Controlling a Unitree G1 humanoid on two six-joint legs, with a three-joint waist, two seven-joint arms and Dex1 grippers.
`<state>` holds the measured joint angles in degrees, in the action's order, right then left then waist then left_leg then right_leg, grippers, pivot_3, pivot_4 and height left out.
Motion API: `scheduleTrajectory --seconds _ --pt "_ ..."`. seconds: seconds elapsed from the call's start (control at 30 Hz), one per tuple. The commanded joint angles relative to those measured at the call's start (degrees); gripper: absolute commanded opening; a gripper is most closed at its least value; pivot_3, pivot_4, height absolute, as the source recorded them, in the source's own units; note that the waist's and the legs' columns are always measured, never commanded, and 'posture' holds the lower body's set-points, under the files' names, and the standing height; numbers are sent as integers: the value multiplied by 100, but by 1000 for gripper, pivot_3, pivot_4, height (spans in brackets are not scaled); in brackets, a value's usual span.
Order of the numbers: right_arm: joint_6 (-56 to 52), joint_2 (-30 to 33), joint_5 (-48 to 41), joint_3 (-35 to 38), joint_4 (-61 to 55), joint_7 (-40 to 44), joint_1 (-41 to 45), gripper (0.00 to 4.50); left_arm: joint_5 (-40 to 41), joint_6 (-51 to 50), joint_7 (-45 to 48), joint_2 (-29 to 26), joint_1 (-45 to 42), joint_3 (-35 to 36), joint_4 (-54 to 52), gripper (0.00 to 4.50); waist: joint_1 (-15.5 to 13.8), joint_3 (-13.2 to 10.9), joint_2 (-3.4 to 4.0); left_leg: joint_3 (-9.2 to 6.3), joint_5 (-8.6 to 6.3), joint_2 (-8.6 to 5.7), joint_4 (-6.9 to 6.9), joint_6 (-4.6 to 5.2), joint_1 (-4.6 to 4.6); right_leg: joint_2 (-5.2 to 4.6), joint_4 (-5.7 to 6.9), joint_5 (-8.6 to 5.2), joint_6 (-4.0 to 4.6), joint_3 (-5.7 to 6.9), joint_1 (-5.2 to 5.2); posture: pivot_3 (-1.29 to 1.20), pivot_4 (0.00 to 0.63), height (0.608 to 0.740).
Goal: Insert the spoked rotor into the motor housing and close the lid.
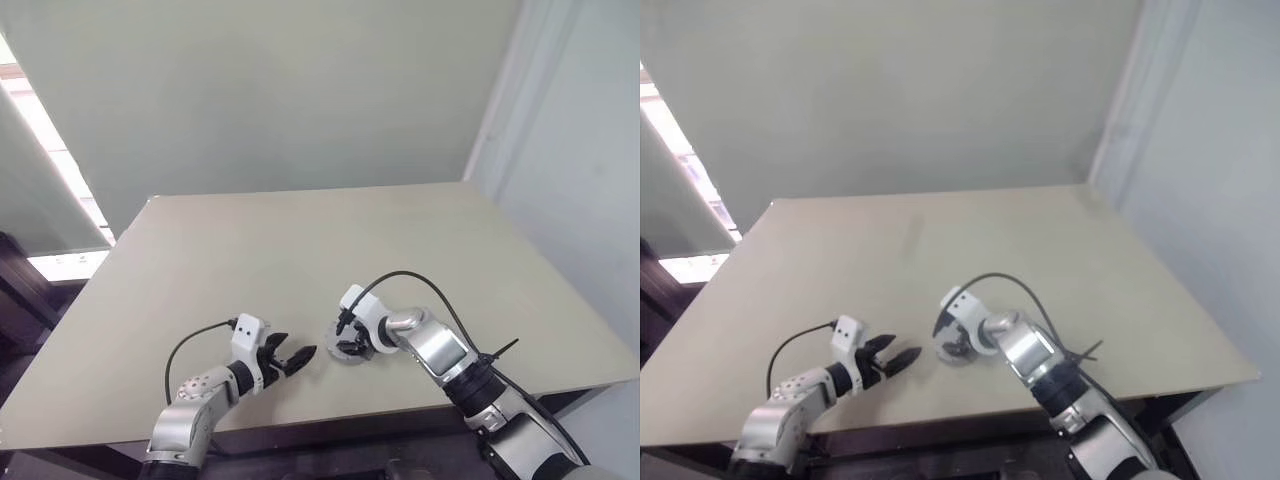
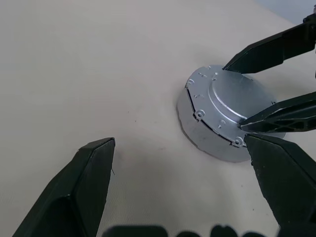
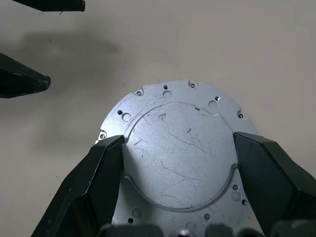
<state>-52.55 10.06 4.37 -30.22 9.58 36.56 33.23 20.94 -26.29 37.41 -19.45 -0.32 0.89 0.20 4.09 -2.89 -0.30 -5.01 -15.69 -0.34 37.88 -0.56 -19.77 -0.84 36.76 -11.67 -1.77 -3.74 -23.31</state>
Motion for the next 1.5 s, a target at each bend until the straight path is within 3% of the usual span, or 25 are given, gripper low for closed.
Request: scheduleTrajectory --seconds 0.03,0.33,0.37,0.47,0.77,0.8,1.17,1.5 --pt "-413 89 33 -54 313 -42 -68 3290 -47 153 45 -32 -147 -30 -99 4500 -1 0 1 0 0 0 0 0 0 0 0 0 0 0 0 0 0 740" --pt "-594 45 -111 38 395 -60 -33 3290 -78 193 61 -14 -212 -47 -118 4500 0 1 2 -1 -1 -1 -7 0 -4 -1 -4 0 0 1 -1 0 0 740" --pt "-587 58 -105 23 396 -59 -33 3290 -87 211 57 -9 -220 -47 -113 4316 -1 1 2 -2 0 -1 -8 0 -4 -1 -4 0 0 2 -2 0 0 740" --pt "-572 77 -101 3 403 -57 -33 3290 -132 274 51 -6 -246 -69 -98 3557 -1 1 2 -2 -1 -1 -7 0 -4 -1 -5 -1 0 2 -2 0 0 740" --pt "-502 142 -10 -123 461 -83 24 3290 -468 674 -45 195 -710 -334 301 194 -2 1 2 -2 -1 -4 -5 0 -5 -3 -7 -1 -1 3 0 0 0 740" --pt "-572 126 -10 -116 465 -122 32 3290 -506 711 -28 220 -760 -394 346 0 -1 1 2 -2 0 -4 -6 0 -6 -3 -7 -1 -1 2 1 0 0 740" --pt "-1342 -26 -289 46 448 -130 131 3290 -702 924 150 296 -1070 -631 746 0 -3 6 8 -7 0 -4 -7 0 -10 -2 -8 -1 -2 6 -1 0 0 740" --pt "-1385 67 -300 -136 340 -116 98 3290 -1126 1314 117 508 -1334 -954 1286 0 -11 14 20 -21 0 -13 -6 0 -19 -6 -11 -4 -8 13 0 0 0 740"
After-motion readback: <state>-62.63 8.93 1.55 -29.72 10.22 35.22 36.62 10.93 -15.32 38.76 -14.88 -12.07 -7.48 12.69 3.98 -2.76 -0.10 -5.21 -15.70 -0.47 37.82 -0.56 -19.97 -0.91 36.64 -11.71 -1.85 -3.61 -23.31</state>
